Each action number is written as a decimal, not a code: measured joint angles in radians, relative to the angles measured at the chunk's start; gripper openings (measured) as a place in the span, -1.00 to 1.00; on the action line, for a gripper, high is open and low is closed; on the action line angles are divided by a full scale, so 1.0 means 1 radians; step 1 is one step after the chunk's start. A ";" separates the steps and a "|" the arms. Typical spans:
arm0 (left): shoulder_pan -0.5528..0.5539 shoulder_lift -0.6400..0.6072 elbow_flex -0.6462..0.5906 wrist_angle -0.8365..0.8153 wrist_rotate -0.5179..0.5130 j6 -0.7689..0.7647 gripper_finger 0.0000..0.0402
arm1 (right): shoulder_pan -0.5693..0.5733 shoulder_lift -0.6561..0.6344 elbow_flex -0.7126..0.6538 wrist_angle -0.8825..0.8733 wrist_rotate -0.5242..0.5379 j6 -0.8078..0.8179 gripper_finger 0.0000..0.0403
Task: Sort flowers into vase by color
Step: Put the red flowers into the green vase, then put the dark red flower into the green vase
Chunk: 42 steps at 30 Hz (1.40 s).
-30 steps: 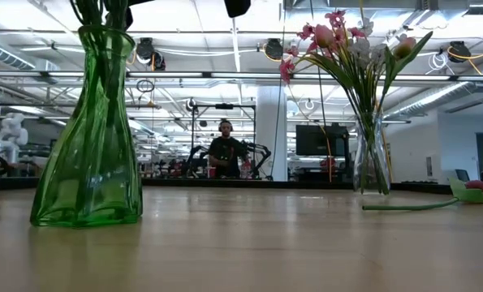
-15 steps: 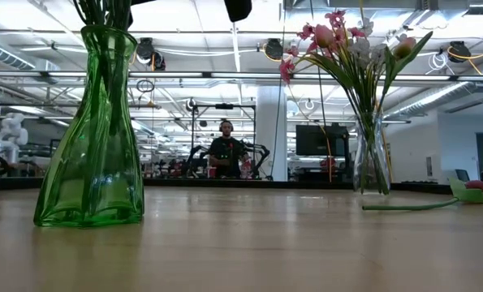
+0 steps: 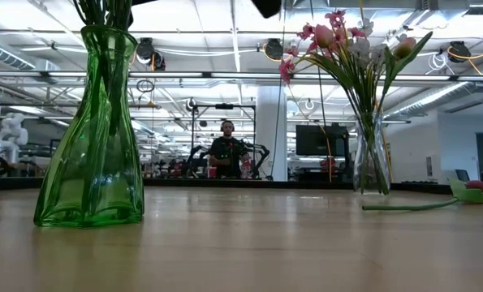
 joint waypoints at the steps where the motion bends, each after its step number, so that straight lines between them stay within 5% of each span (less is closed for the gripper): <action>1: 0.000 0.000 0.000 0.000 0.000 0.001 -0.48 | 0.000 -0.013 0.000 -0.043 -0.015 0.016 0.02; 10: 0.000 0.000 0.000 -0.044 0.000 0.002 -0.48 | 0.000 -0.115 0.000 -0.466 -0.025 0.332 0.06; 21: 0.000 0.000 0.000 -0.092 0.000 0.002 -0.48 | -0.006 -0.137 0.000 -1.016 -0.054 1.394 -0.16; 27: 0.000 0.000 0.000 -0.106 0.000 0.002 -0.48 | -0.007 -0.097 0.000 -1.219 -0.115 1.665 -0.26; 33: 0.000 0.000 0.000 -0.106 0.000 0.002 -0.48 | -0.007 -0.090 -0.093 -1.237 -0.161 1.830 -0.29; 42: 0.000 0.000 0.000 -0.107 0.000 0.002 -0.48 | -0.007 -0.132 -0.361 -0.948 -0.210 1.967 -0.28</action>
